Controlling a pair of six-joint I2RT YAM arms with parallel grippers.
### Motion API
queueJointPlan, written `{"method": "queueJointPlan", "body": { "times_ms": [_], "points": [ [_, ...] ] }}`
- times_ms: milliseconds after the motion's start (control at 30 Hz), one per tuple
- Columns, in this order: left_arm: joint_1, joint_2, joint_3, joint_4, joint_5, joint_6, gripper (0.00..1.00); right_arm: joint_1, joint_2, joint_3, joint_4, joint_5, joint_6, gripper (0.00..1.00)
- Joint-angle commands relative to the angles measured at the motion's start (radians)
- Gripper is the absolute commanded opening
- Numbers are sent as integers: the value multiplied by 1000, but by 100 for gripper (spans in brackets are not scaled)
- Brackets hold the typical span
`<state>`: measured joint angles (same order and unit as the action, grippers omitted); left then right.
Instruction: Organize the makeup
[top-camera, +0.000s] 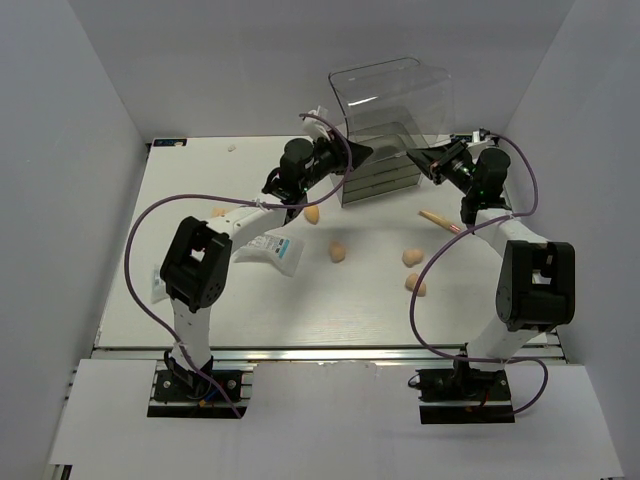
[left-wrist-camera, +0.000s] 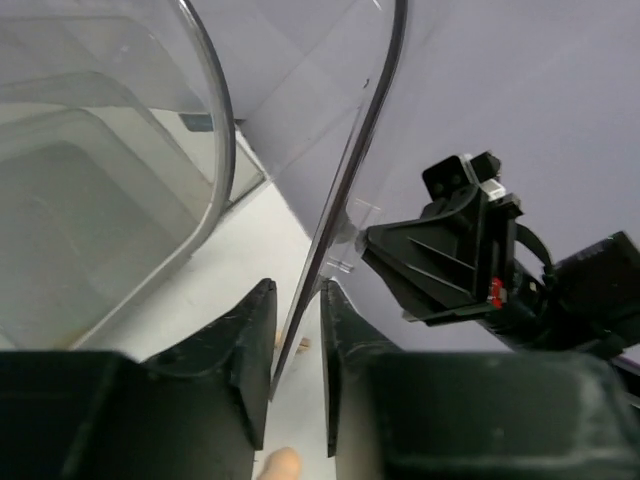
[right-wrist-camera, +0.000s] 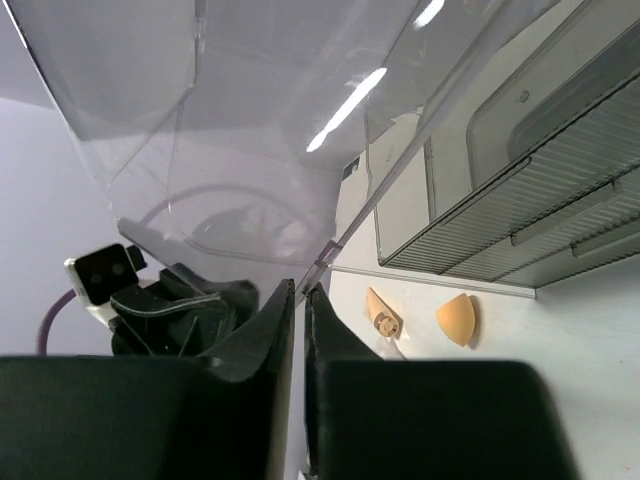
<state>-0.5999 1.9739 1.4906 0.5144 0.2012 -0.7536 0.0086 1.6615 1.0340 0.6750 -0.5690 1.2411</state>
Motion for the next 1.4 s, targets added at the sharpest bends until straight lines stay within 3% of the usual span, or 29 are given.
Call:
{"method": "queueJointPlan", "body": {
  "times_ms": [0, 67, 167, 267, 300, 400, 433, 500, 533, 600, 633, 667, 700, 867, 1167, 1367],
  "points": [
    [-17, -11, 63, 67, 90, -52, 28, 16, -51, 15, 31, -83, -78, 7],
    [-17, -12, 66, 79, 96, -58, 23, 11, -58, 20, -9, -115, -100, 29],
    [-17, -33, 66, 88, 81, -59, 18, 2, -98, 57, -191, -182, -282, 44],
    [-15, -66, 71, 98, 58, -55, 18, -36, -166, 64, -369, -262, -591, 50],
    [-14, -72, 74, 98, 52, -55, 18, -41, -201, 69, -491, -291, -796, 52],
    [-14, -95, 86, 102, 35, -62, 19, -47, -268, 80, -761, -339, -1117, 58],
    [-14, -104, 89, 102, 29, -69, 19, -47, -301, 75, -820, -350, -1342, 61],
    [-9, -112, 92, 111, 20, -99, 19, -47, -327, 69, -929, -348, -1567, 62],
    [-6, -113, 94, 114, 14, -110, 19, -47, -335, 63, -1044, -351, -1802, 64],
    [-3, -121, 108, 116, -3, -145, 19, -47, -338, 64, -1211, -354, -2091, 63],
    [-1, -121, 115, 113, -11, -157, 19, -47, -332, 61, -1396, -351, -2244, 63],
    [3, -122, 123, 107, -20, -170, 19, -47, -327, 38, -1470, -323, -2545, 62],
    [5, -122, 140, 101, -25, -194, 19, -47, -319, 17, -1502, -299, -2615, 62],
    [22, -109, 189, 59, -46, -295, 18, -47, -247, -40, -1536, -232, -2803, 59],
    [26, -118, 209, 38, -45, -322, 18, -21, -10, 58, -1456, -138, -2836, 64],
    [26, -127, 197, 41, -42, -328, 18, 37, 55, 49, -1333, -68, -2795, 64]
  ]
}}
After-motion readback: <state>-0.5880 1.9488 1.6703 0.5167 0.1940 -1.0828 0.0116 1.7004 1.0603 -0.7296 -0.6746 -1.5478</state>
